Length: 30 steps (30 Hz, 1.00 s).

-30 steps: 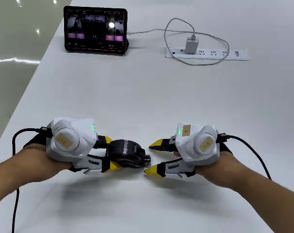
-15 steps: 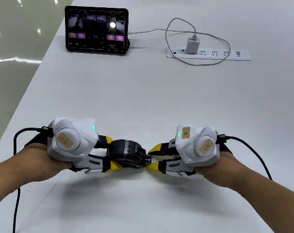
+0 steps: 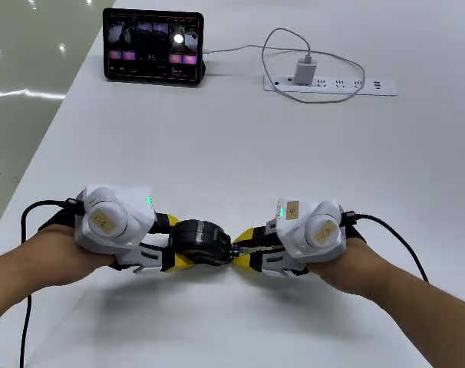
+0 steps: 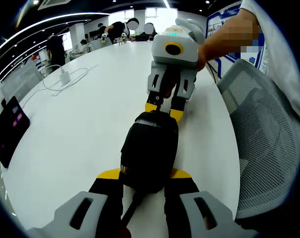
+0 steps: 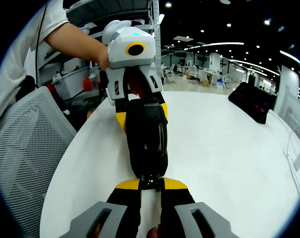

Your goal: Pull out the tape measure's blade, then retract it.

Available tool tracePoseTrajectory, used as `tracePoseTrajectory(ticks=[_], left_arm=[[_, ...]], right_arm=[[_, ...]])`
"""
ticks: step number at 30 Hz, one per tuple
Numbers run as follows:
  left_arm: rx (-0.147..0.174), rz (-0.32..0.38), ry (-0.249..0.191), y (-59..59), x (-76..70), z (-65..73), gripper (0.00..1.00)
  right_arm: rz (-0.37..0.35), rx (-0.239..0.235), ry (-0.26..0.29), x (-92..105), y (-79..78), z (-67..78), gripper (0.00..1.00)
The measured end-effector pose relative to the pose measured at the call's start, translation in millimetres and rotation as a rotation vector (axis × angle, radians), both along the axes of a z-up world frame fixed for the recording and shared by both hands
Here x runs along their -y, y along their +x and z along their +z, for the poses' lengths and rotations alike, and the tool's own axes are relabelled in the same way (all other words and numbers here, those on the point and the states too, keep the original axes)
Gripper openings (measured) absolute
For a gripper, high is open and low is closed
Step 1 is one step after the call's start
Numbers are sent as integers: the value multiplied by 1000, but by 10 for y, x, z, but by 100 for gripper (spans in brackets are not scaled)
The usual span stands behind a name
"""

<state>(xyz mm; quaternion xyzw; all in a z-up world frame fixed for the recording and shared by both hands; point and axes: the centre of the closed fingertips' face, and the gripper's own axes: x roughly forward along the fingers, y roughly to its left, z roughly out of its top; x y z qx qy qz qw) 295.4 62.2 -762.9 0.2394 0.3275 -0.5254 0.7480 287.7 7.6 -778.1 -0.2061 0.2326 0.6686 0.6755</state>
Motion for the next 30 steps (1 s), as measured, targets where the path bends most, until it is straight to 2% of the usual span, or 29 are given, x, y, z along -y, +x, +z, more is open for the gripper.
tracePoseTrajectory(ticks=[8, 30], left_arm=[[1, -7, 13, -2, -3, 1, 26], [-2, 4, 5, -8, -2, 10, 26]], right_arm=[[4, 1, -3, 7, -2, -4, 11], [-20, 2, -7, -6, 7, -5, 11]])
